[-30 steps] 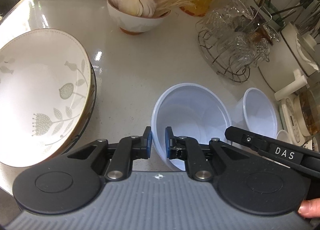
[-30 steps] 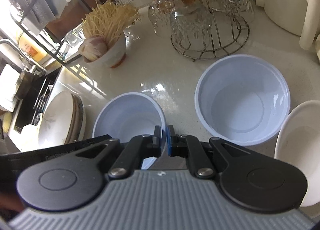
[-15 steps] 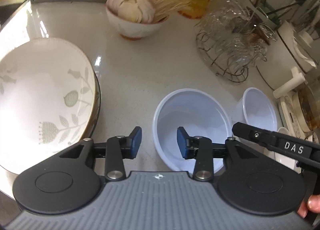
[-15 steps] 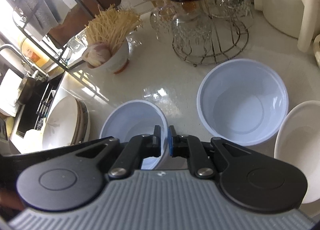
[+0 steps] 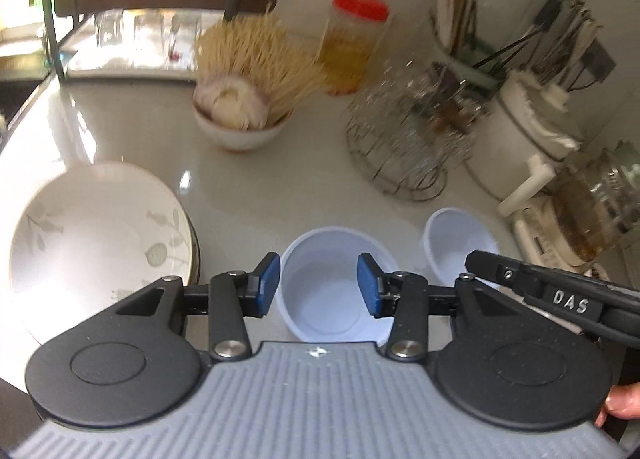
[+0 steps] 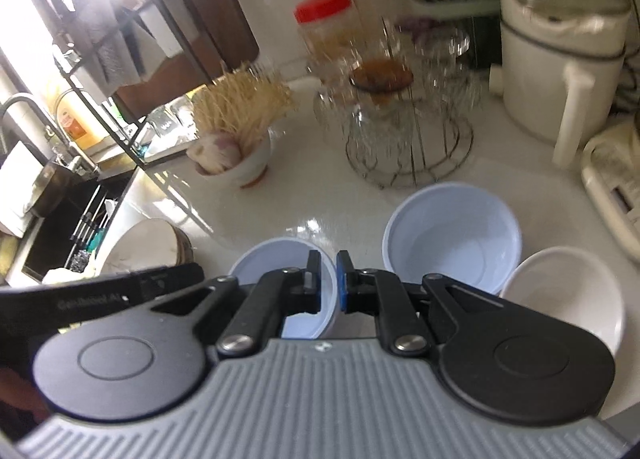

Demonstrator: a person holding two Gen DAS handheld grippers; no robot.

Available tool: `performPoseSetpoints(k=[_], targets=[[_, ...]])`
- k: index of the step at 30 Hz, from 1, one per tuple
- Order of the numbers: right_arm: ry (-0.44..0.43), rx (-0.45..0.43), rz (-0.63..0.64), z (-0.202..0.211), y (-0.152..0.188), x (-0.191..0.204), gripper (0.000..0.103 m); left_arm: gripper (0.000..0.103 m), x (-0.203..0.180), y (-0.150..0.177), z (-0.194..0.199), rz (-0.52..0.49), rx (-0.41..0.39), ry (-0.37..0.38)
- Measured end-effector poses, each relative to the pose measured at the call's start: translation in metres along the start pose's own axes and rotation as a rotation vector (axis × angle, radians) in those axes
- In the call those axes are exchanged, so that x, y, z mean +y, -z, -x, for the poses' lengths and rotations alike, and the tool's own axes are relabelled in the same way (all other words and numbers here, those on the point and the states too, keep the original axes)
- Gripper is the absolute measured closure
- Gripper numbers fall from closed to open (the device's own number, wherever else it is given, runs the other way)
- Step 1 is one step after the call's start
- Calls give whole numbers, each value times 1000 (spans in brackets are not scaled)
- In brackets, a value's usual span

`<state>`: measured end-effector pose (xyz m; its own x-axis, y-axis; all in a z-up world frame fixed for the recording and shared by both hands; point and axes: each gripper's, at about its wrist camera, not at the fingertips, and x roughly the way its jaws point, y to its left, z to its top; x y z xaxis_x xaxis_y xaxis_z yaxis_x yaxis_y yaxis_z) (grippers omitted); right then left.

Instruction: Organize plates and bowls

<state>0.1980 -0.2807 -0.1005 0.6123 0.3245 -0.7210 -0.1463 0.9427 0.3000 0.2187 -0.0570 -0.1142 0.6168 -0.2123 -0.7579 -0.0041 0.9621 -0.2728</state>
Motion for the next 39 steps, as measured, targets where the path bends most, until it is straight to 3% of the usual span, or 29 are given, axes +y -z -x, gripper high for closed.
performPoseSetpoints(k=[3, 6, 23, 26, 30, 39], targets=[[22, -30, 7, 16, 4, 7, 87, 55, -7, -1, 18, -28, -21, 10], [27, -69, -18, 30, 9, 11, 49, 55, -11, 1, 33, -48, -30, 23], [93, -200, -31, 122, 36, 27, 49, 51, -31, 28, 117, -123, -102, 98], [111, -222, -19, 138, 43, 30, 40, 50, -36, 36, 130, -127, -107, 115], [142, -248, -16, 152, 54, 32, 31, 40, -42, 46, 145, -142, -120, 133], [183, -272, -15, 176, 80, 35, 30, 25, -49, 67, 158, -163, -113, 150]])
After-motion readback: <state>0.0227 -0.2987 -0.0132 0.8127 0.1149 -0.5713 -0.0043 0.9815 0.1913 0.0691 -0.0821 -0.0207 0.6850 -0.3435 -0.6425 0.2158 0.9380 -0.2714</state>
